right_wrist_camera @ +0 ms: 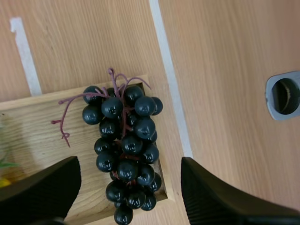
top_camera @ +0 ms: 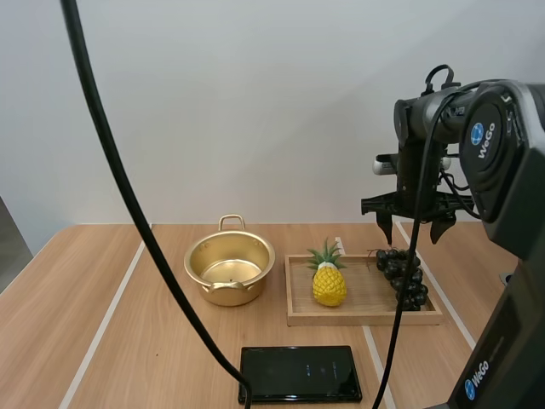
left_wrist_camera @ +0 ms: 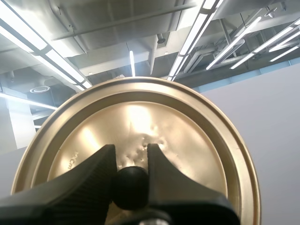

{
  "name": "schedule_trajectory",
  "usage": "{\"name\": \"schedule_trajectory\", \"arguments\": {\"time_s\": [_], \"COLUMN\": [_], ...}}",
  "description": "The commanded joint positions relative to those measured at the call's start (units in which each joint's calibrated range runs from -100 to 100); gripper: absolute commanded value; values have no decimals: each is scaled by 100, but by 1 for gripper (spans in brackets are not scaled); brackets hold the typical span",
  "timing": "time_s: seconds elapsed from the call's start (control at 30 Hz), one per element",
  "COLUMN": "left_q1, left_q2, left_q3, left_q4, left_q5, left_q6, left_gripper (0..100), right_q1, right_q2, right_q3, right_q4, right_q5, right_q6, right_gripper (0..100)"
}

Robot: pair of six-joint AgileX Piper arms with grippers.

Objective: Open the pot, put the grape inside, and close it

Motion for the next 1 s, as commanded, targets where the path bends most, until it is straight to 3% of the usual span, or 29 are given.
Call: {"name": "schedule_trajectory", "arguments": {"time_s": [0.0,0.97], "left_q1": [6,6], "left_q2": [-15,-15], "left_q3": [-23,-23], "left_q4": [4,4], "left_q5": [-123,-123], "left_q6": [-44,-44], "left_gripper": [0,0], "right_q1": [-11,-11], "right_q2": [196,1562], "right_q3": [-4,585], "right_q4": [-65,-274], "right_q5": [80,-548], "right_q6": [43,43], "right_gripper": [100,100]}}
